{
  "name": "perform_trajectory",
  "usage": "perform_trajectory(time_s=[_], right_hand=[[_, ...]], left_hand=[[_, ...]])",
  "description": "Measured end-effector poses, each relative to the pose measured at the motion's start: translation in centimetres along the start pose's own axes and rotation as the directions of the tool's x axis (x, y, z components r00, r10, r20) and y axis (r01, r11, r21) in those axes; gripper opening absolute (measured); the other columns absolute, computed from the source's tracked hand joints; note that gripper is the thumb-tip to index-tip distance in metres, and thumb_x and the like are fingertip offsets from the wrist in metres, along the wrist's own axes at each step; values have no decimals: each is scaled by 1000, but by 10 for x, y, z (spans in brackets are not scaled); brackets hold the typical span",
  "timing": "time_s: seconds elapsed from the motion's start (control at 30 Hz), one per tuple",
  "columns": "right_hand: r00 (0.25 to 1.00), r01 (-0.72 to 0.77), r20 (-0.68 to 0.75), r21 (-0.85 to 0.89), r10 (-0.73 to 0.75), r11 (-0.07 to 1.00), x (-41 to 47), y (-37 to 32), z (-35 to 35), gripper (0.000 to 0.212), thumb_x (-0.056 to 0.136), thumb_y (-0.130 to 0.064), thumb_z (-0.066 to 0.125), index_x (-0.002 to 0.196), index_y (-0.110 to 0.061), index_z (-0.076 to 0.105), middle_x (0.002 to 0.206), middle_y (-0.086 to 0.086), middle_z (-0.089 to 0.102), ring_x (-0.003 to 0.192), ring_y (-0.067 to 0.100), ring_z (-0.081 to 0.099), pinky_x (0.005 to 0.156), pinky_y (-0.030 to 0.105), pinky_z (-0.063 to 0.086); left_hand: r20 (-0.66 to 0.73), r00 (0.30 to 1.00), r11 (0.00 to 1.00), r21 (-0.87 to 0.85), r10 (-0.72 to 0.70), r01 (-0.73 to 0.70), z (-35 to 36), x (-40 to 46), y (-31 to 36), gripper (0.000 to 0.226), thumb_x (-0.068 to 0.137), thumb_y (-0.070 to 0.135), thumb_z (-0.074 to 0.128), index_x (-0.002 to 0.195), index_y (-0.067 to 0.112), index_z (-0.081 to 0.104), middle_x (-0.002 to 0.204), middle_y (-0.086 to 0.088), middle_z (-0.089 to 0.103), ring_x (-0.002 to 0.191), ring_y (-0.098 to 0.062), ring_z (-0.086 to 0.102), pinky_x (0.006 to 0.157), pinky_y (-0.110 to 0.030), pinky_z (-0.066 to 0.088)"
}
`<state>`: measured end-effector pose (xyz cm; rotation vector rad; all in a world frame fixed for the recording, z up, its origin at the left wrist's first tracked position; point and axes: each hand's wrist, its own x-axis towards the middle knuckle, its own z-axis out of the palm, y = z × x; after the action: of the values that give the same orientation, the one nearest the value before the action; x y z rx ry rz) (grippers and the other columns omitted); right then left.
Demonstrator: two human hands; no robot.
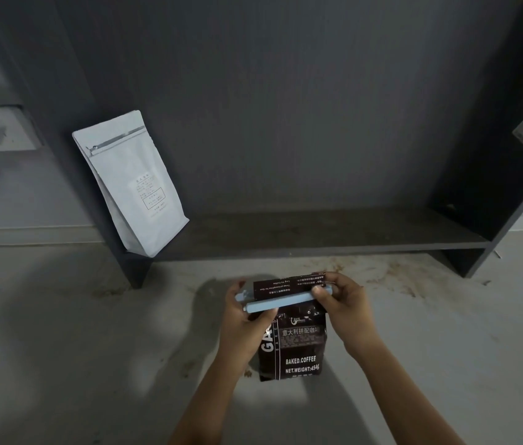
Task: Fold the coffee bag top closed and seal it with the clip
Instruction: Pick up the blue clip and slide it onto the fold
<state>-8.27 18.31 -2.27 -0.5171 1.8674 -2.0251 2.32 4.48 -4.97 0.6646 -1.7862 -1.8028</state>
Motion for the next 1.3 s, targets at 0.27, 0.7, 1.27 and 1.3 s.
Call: perform_trajectory(time_s=[0.27, 0.7, 1.27, 1.3], right_hand=[[998, 8, -57, 38, -6, 999, -3, 2, 5, 10, 79, -5, 64, 73, -13, 65, 55, -4, 69, 57, 14, 68, 49, 21, 54], [991, 32, -130, 13, -30, 999, -6, 6, 6, 13, 79, -6, 64, 70, -14, 60, 48, -5, 66, 50, 9, 64, 45, 20, 52], [994, 47, -104, 38, -43, 998, -5, 7, 5, 7, 80, -4, 62, 74, -6, 60, 45, -8, 64, 49, 7, 63, 46, 19, 53], [994, 54, -101, 39, -50, 998, -6, 6, 5, 11, 80, -4, 62, 71, -9, 59, 44, -9, 63, 48, 6, 62, 45, 18, 52]], left_hand=[[58, 998, 998, 64, -17, 13, -2, 4, -4, 57, 59, 43, 77, 106, 17, 58, 103, -11, 70, 95, -26, 70, 87, -58, 54], [9, 997, 979, -188, 80, -77, -5, -6, 5, 18, 77, 18, 65, 91, 8, 69, 74, 2, 76, 71, -9, 70, 62, -15, 53], [-95, 989, 976, -176, 112, -128, 4, -11, 12, 20, 87, -4, 51, 82, 5, 68, 66, 6, 75, 64, -3, 67, 60, -11, 51], [-102, 987, 976, -169, 122, -138, 5, -10, 11, 22, 87, -5, 51, 82, 5, 68, 66, 7, 75, 64, -3, 67, 60, -11, 51]])
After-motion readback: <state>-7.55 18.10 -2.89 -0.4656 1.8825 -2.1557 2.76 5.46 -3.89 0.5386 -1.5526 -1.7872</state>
